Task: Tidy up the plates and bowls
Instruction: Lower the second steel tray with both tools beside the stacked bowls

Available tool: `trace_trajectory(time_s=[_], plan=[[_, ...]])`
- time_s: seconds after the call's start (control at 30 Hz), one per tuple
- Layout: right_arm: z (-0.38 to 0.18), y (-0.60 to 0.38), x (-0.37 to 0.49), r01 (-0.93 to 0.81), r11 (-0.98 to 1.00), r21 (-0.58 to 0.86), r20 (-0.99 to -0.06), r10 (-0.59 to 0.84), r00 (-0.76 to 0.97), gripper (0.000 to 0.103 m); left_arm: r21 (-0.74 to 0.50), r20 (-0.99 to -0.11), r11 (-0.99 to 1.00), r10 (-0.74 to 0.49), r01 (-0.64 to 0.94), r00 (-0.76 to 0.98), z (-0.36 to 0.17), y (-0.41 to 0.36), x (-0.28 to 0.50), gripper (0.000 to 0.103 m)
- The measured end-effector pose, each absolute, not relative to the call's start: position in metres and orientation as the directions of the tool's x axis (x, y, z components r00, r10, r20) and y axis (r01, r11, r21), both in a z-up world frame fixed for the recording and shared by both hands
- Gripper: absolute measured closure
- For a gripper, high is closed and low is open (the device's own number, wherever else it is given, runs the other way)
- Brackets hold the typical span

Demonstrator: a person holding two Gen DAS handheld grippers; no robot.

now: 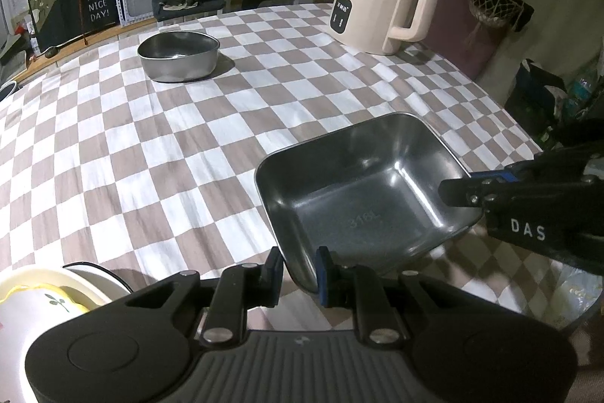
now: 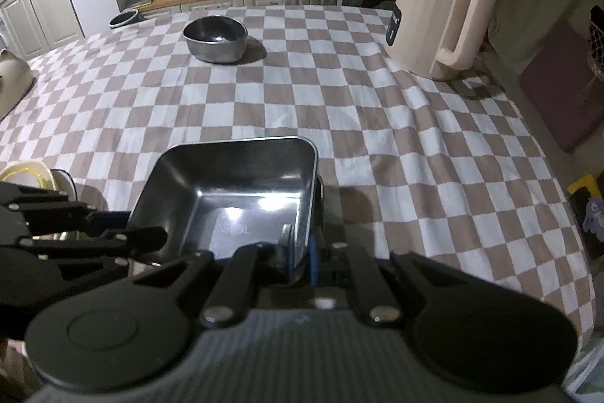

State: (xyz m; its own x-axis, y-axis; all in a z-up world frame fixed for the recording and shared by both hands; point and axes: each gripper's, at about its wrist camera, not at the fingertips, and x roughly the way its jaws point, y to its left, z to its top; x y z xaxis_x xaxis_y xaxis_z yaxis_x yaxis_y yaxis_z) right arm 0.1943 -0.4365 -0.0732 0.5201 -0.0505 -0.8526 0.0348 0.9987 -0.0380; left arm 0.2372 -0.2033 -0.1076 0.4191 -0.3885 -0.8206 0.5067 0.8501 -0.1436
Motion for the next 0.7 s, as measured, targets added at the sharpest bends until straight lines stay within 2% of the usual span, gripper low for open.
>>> trace_trajectory(time_s=[0.2,0.33,0.7], plan=[[-0.079,-0.436,0.198,0.033,0.997,-0.069,-0.867,-0.076,0.493,0.093,-0.142,-0.818,0.848,-0.391,0.511,0.422,-0.107,-0.205,0.237,0.084],[-0.084,-0.435,0.201,0.028,0.996,-0.09,-0.877,-0.093,0.471,0.093,-0.148,-0.814,0.846,-0.398,0.512,0.422,-0.106,-0.207,0.237,0.079],[-0.091,-0.435,0.207,0.022,0.993,-0.116,-0.891,-0.114,0.439,0.093,-0.138,-0.823,0.845,-0.388,0.517,0.415,-0.112,-0.211,0.239,0.079]])
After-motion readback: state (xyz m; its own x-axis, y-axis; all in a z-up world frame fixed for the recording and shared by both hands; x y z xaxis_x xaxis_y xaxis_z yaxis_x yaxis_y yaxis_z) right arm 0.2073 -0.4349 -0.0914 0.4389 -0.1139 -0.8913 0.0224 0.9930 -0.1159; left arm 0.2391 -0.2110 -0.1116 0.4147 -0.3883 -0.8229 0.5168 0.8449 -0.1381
